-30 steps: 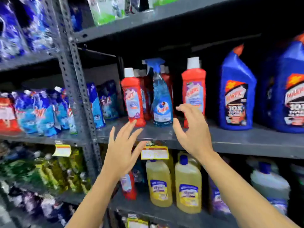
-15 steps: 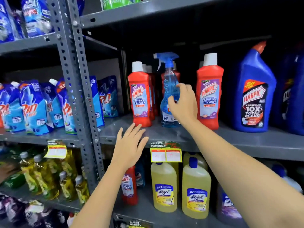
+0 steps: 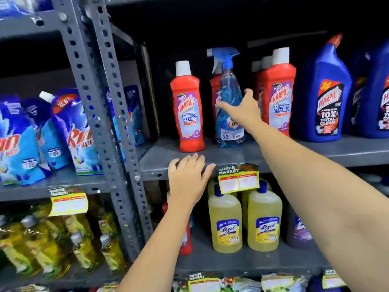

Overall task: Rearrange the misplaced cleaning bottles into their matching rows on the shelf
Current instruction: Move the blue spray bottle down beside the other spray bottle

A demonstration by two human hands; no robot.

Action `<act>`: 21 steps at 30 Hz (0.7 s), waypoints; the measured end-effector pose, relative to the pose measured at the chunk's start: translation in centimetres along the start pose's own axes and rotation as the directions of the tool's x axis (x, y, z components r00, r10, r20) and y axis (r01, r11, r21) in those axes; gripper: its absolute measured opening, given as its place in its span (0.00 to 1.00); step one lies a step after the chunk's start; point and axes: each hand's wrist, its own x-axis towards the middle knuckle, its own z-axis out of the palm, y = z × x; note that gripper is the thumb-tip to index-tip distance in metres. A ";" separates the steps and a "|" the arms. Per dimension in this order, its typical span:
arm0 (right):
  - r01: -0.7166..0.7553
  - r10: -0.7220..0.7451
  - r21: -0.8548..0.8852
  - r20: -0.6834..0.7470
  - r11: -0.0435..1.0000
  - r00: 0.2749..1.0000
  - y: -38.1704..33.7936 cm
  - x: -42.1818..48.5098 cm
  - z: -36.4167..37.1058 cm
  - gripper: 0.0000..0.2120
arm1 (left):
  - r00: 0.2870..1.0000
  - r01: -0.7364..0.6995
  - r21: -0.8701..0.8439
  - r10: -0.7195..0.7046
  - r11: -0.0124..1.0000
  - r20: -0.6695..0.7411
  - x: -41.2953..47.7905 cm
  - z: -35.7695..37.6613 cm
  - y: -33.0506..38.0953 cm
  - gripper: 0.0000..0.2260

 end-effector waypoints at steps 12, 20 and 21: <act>-0.086 0.083 -0.050 -0.072 0.995 0.994 -0.2 -0.7 0.5 0.35 | 0.998 -0.014 -0.006 0.013 1.000 -0.069 -0.1 0.5 -0.1 0.18; 0.024 0.005 0.234 -0.126 0.972 0.992 -1.9 -4.1 -0.6 0.35 | 1.000 0.022 -0.072 -0.020 0.997 0.023 -0.3 -0.6 0.2 0.16; 0.050 -0.018 0.280 -0.117 0.959 0.993 -2.5 -4.7 -1.0 0.34 | 0.999 0.030 -0.091 -0.028 0.995 0.022 -0.3 -0.7 0.3 0.16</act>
